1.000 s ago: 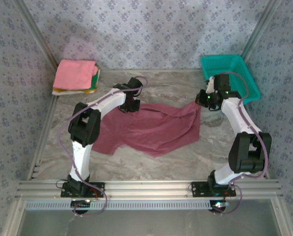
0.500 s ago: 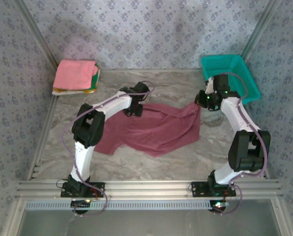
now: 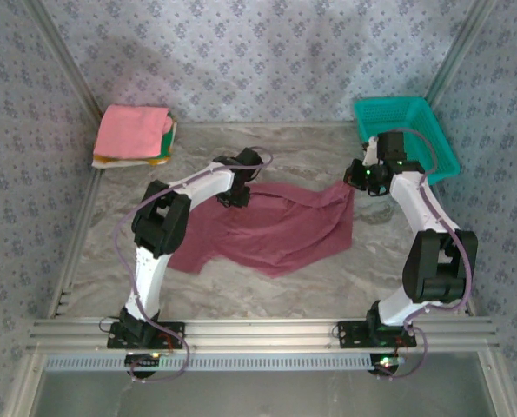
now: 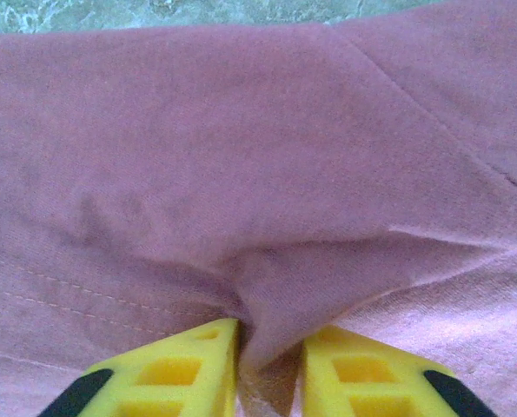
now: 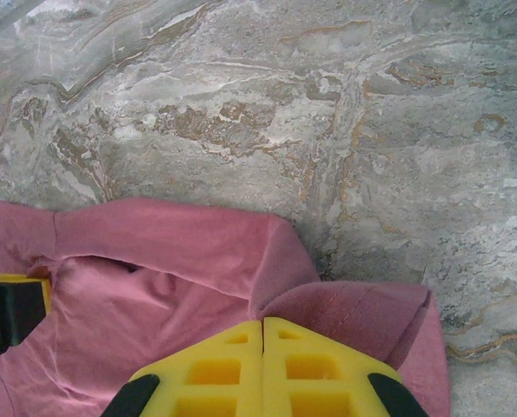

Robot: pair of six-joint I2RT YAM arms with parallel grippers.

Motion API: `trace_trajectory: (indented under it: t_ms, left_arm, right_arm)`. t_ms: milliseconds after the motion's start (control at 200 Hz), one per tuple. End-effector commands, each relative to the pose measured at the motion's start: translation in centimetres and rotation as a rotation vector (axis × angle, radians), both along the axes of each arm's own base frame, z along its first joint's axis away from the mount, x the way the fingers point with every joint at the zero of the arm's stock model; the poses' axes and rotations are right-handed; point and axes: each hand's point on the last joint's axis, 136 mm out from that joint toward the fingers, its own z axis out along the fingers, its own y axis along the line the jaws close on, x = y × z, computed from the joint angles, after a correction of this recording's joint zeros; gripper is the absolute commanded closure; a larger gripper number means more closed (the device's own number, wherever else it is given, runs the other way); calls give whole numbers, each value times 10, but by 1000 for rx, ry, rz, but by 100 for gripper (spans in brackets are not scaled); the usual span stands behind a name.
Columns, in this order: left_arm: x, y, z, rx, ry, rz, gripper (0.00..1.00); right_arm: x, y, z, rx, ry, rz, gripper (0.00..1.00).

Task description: Fold and stack the t-shirts

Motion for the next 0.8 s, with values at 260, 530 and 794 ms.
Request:
trace_trajectory:
  t_ms: [260,530,794]
  left_arm:
    - [9,3,21,10,-44,-1,96]
    - [11,9,52,-7,-112,21,100]
    - [3,62,107,-88,-211,141,100]
  right_arm:
    - [2,2,-6,9,4,22,100]
    - [-3,-3,0,-23,3,14,100]
    - [-19,-16,8,-97,13,-17,100]
